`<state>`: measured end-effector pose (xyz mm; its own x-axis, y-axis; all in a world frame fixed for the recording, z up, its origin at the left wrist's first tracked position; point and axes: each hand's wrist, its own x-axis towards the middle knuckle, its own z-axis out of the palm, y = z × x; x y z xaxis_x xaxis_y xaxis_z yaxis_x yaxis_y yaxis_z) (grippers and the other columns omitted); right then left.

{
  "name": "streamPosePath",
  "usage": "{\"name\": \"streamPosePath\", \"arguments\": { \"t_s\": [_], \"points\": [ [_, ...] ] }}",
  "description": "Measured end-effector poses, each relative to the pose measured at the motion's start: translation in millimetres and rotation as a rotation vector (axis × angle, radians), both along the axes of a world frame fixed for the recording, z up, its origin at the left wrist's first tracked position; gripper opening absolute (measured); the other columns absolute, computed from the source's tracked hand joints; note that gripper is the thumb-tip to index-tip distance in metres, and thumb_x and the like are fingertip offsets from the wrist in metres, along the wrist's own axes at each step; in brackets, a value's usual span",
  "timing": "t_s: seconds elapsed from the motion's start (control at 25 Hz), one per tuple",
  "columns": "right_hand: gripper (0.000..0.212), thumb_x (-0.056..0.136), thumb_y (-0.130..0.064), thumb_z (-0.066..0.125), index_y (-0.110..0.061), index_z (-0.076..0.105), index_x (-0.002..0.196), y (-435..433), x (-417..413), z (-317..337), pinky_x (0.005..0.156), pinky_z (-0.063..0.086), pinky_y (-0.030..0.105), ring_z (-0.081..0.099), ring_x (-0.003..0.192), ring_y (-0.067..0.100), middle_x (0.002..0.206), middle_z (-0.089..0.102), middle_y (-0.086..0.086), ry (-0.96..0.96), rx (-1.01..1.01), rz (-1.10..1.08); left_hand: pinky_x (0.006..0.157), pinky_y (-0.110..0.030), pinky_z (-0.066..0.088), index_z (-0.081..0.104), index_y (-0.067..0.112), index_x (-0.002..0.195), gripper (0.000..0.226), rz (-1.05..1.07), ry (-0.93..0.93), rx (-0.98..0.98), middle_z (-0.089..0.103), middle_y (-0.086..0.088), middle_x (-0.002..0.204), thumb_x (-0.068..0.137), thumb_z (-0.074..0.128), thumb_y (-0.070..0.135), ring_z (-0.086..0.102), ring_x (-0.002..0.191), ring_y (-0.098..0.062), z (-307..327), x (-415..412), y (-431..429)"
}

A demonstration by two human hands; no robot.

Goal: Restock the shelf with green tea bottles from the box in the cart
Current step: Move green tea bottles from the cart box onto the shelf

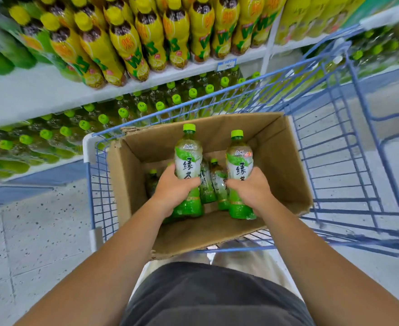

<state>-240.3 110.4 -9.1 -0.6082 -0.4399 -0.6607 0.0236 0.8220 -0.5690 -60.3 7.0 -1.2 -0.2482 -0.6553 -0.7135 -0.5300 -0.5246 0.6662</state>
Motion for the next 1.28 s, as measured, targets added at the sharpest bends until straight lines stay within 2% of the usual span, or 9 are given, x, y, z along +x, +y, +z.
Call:
{"name": "streamPosePath", "arguments": {
  "t_s": [0.16,0.28,0.36,0.6,0.76,0.8,0.96,1.08,1.28],
  "points": [
    [0.05,0.064,-0.03,0.085,-0.018,0.055,0.102,13.6,11.4,39.1,0.071,0.053,0.036,0.063,0.083,0.018,0.092,0.064,0.002,0.051,-0.011,-0.049,0.067,-0.031,0.056,0.057,0.036,0.1,0.038,-0.055,0.065,-0.052,0.07,0.007,0.098,0.073,0.081,0.024,0.068,0.086,-0.013,32.8,6.8,5.4],
    [0.05,0.066,-0.028,0.084,-0.017,0.055,0.104,23.1,19.5,66.0,0.065,0.048,0.032,0.062,0.085,0.019,0.095,0.064,0.003,0.078,-0.06,-0.036,0.067,-0.032,0.058,0.057,0.033,0.111,0.045,-0.077,0.125,-0.096,0.069,0.006,0.102,0.074,0.08,0.025,0.068,0.089,-0.014,54.8,11.8,15.4],
    [0.048,0.068,-0.028,0.083,-0.016,0.056,0.105,29.4,24.8,81.2,0.064,0.046,0.031,0.063,0.086,0.02,0.096,0.065,0.005,0.087,-0.102,-0.022,0.067,-0.031,0.06,0.055,0.04,0.106,0.043,-0.068,0.161,-0.127,0.069,0.009,0.101,0.072,0.08,0.028,0.068,0.088,-0.013,69.1,16.4,24.7],
    [0.044,0.068,-0.03,0.079,-0.018,0.057,0.104,54.7,49.9,120.8,0.062,0.044,0.031,0.063,0.085,0.021,0.096,0.066,0.004,0.095,-0.24,0.046,0.046,-0.013,0.05,0.055,0.047,0.097,0.04,0.04,0.245,-0.246,0.069,0.021,0.085,0.071,0.08,0.03,0.066,0.071,0.003,112.7,44.5,68.0],
    [0.045,0.066,-0.031,0.078,-0.017,0.058,0.104,67.4,73.0,148.1,0.063,0.045,0.031,0.063,0.085,0.022,0.095,0.065,0.004,0.103,-0.321,0.126,0.065,-0.033,0.061,0.058,0.038,0.106,0.041,0.105,0.244,-0.322,0.072,0.009,0.097,0.074,0.08,0.024,0.07,0.085,-0.012,140.2,73.1,96.1],
    [0.045,0.067,-0.03,0.079,-0.018,0.057,0.104,69.0,80.8,156.9,0.065,0.044,0.031,0.062,0.084,0.02,0.095,0.065,0.002,0.115,-0.343,0.139,0.066,-0.034,0.061,0.058,0.038,0.104,0.04,0.125,0.258,-0.342,0.073,0.01,0.094,0.074,0.08,0.023,0.071,0.084,-0.011,148.7,82.9,102.1],
    [0.047,0.069,-0.03,0.083,-0.021,0.052,0.104,61.8,116.2,186.7,0.068,0.045,0.032,0.059,0.083,0.014,0.096,0.061,-0.003,0.153,-0.396,0.201,0.057,-0.019,0.056,0.061,0.037,0.108,0.041,0.192,0.327,-0.451,0.073,0.018,0.089,0.075,0.078,0.018,0.071,0.077,-0.004,183.7,126.7,115.7],
    [0.048,0.069,-0.032,0.083,-0.025,0.051,0.104,48.5,149.0,206.6,0.061,0.043,0.03,0.056,0.079,0.009,0.095,0.06,-0.007,0.15,-0.428,0.268,0.064,-0.029,0.063,0.062,0.038,0.108,0.039,0.274,0.326,-0.497,0.074,0.014,0.091,0.078,0.079,0.019,0.072,0.079,-0.008,206.6,166.2,117.6],
    [0.038,0.075,-0.027,0.081,-0.032,0.049,0.094,16.5,212.4,232.1,0.054,0.04,0.025,0.057,0.078,0.007,0.093,0.061,-0.009,0.092,-0.513,0.402,0.062,-0.033,0.063,0.063,0.036,0.1,0.036,0.431,0.28,-0.571,0.074,0.008,0.086,0.07,0.08,0.026,0.072,0.076,-0.013,229.6,234.1,110.5]
  ]
}}
